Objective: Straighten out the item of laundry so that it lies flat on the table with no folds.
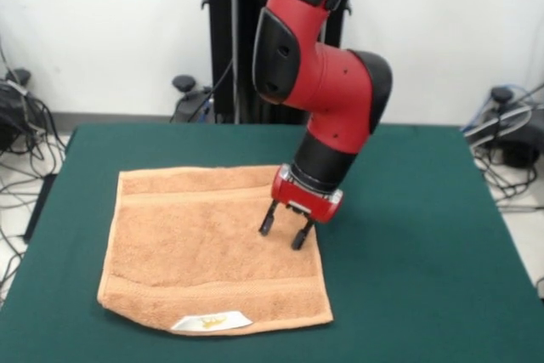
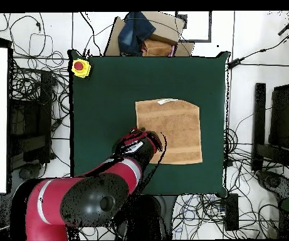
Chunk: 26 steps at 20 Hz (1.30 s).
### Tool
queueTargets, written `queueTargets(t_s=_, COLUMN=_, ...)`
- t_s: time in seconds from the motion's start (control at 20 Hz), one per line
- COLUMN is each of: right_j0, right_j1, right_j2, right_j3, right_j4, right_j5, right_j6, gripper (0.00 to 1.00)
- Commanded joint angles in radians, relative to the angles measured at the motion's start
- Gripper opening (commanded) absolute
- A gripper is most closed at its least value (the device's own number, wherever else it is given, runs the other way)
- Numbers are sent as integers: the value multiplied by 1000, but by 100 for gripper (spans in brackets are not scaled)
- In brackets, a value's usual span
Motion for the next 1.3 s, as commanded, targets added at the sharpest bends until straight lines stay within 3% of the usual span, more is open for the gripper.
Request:
queueTargets(t_s=0.05, right_j0=-43, right_j1=54, right_j2=139, right_j3=-158, right_j4=-29, right_j5=11, right_j6=-12, gripper=100)
queueTargets(t_s=0.5, right_j0=1, right_j1=80, right_j2=128, right_j3=-238, right_j4=62, right_j5=79, right_j6=59, gripper=100)
queueTargets(t_s=1.3, right_j0=8, right_j1=0, right_j2=222, right_j3=-169, right_j4=67, right_j5=82, right_j6=103, gripper=100)
